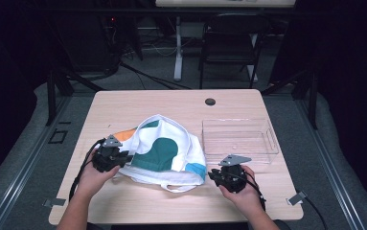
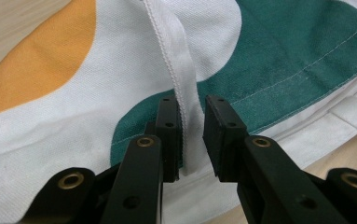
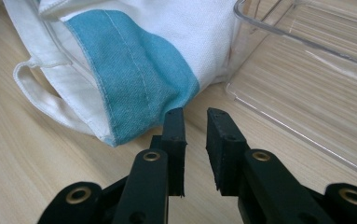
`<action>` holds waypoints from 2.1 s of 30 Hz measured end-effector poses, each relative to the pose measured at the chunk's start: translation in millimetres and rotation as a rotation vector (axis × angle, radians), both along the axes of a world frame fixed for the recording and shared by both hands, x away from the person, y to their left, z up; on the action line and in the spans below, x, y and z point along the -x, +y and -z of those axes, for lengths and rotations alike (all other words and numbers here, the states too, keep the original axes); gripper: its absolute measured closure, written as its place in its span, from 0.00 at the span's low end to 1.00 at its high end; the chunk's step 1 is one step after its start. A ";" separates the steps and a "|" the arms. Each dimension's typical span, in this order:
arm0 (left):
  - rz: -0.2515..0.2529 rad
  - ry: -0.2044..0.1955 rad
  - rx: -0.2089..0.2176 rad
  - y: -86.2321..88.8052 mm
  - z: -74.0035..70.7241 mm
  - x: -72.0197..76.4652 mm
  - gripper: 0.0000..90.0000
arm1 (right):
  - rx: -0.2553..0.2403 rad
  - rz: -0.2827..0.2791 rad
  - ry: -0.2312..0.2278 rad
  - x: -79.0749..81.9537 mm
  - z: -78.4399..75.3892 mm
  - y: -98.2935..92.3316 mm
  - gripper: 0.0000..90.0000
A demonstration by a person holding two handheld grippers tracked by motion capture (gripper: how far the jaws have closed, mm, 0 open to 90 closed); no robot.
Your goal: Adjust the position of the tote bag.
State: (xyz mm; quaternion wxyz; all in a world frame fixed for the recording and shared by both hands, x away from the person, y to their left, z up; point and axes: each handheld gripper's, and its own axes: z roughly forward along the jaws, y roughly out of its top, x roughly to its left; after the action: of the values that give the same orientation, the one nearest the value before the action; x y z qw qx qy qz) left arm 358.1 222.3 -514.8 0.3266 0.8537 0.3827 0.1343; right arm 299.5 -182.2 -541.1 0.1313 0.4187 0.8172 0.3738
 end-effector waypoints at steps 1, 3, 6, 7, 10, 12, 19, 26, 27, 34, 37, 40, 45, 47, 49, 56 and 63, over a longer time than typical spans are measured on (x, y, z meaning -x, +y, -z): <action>0.003 0.000 -0.001 -0.1 -0.1 0.2 0.86 | 0.000 0.000 0.000 0.0 0.0 0.0 0.87; 0.006 -0.002 -0.004 -0.3 -0.6 0.6 0.89 | 0.000 -0.001 0.000 0.1 0.0 0.0 0.87; 0.009 -0.006 0.003 -0.1 -2.0 1.3 0.92 | -0.003 0.003 -0.002 0.2 -0.1 0.0 0.87; 0.010 -0.009 0.003 0.0 -2.9 1.5 0.93 | -0.002 0.003 -0.002 0.1 -0.3 -0.3 0.87; 0.017 -0.017 0.010 0.3 -5.4 2.5 0.96 | -0.004 0.002 -0.006 0.0 -0.5 -0.9 0.87; 0.010 -0.029 0.013 0.1 -5.6 3.0 0.97 | -0.005 0.003 -0.005 0.1 -0.7 -1.0 0.87; 0.012 -0.045 0.024 1.8 -9.9 3.7 0.97 | -0.014 0.006 -0.008 1.1 -1.4 -0.3 0.87; 0.012 -0.061 0.049 4.8 -16.0 2.8 0.98 | -0.020 0.001 -0.013 4.6 -5.5 1.2 0.85; 0.019 -0.053 0.047 5.6 -17.6 2.6 0.98 | -0.023 -0.001 -0.018 5.6 -6.5 1.8 0.85; 0.022 -0.068 0.063 6.4 -23.4 0.9 0.98 | -0.034 0.003 -0.022 8.4 -13.6 2.6 0.85; 0.022 -0.074 0.069 7.4 -25.0 -0.8 0.98 | -0.025 -0.003 -0.028 9.1 -18.2 3.7 0.85; 0.018 -0.087 0.081 7.9 -27.2 -2.3 0.98 | -0.026 -0.012 -0.022 8.5 -22.5 5.2 0.85; 0.009 -0.101 0.095 7.9 -31.8 -5.6 0.98 | -0.019 -0.010 -0.037 7.3 -32.4 8.9 0.85; 0.012 -0.100 0.102 8.0 -34.5 -7.5 0.98 | -0.017 -0.014 -0.044 6.5 -36.9 10.8 0.85; 0.012 -0.105 0.109 8.0 -36.8 -9.6 0.98 | -0.014 -0.018 -0.045 5.1 -41.3 13.0 0.85; 0.014 -0.129 0.117 6.9 -43.8 -16.9 0.98 | -0.004 -0.022 -0.057 -0.5 -52.2 22.4 0.85; 0.005 -0.134 0.122 7.7 -47.6 -21.7 0.98 | 0.016 -0.047 -0.078 -4.8 -62.2 37.6 0.85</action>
State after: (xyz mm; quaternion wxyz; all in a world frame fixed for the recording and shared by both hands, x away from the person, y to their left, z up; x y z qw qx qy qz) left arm 379.7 230.0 -467.2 0.4032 0.8224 0.3652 0.1666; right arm 304.3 -144.5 -478.9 0.1576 0.3835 0.8241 0.3860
